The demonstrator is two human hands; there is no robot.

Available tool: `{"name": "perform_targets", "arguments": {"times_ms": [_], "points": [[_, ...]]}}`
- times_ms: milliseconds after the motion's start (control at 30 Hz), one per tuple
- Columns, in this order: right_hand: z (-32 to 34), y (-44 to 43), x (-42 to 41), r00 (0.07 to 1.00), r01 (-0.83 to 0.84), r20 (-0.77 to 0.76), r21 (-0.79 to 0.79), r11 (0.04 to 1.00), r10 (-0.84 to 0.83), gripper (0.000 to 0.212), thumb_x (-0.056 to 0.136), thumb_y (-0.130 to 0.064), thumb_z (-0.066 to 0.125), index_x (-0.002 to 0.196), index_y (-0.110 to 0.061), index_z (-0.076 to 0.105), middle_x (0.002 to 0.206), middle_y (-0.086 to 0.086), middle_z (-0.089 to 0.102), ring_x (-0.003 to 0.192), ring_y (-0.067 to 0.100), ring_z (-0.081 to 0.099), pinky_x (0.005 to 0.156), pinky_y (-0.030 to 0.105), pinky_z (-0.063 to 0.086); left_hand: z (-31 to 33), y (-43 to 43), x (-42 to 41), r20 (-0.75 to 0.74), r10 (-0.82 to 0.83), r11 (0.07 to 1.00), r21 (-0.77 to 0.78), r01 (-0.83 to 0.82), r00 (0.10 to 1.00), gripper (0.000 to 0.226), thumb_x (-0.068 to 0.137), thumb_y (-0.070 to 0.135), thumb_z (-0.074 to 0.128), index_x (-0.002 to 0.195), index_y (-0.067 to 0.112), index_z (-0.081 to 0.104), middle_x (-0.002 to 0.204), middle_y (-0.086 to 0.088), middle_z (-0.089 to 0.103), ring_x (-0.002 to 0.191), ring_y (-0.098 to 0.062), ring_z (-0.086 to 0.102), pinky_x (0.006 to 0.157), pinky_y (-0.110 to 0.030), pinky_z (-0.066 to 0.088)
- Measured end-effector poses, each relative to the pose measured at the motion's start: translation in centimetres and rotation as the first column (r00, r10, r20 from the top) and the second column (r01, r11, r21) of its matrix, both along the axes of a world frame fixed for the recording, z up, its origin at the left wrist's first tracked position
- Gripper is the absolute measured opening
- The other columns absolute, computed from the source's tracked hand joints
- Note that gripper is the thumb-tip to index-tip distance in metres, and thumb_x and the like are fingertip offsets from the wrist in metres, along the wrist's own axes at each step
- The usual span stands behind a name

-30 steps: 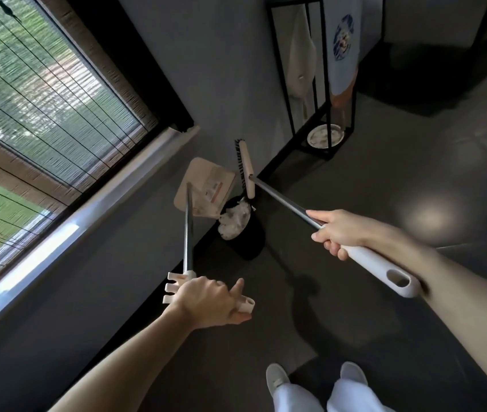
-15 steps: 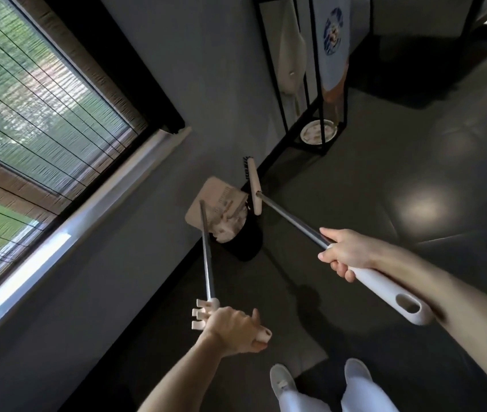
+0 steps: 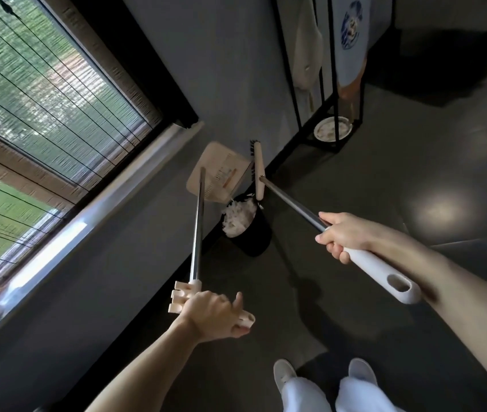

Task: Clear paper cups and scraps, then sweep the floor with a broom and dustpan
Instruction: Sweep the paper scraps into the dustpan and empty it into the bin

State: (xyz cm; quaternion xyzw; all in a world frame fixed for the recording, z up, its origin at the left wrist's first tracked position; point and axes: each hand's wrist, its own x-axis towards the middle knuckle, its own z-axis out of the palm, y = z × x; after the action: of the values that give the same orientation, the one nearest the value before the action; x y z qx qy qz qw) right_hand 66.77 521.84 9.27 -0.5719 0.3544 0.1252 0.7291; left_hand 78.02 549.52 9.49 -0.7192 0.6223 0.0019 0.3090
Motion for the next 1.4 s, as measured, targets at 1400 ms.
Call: {"name": "perform_targets", "arguments": {"times_ms": [1400], "points": [[-1.1,3.0,-0.6,0.998,-0.053,0.026,0.008,0.999,0.053,0.073,0.096,0.0,0.049,0.153,-0.028,0.015,0.051,0.001,0.042,0.034,0.005,0.039,0.033,0.017,0.034,-0.3,1.6,-0.5,-0.044,0.078,0.993,0.095,-0.073,0.996,0.081,0.09,0.073,0.02,0.152,0.021,0.019,0.111,-0.011,0.067,0.097,-0.03,0.067,0.076,-0.037,0.044]]}}
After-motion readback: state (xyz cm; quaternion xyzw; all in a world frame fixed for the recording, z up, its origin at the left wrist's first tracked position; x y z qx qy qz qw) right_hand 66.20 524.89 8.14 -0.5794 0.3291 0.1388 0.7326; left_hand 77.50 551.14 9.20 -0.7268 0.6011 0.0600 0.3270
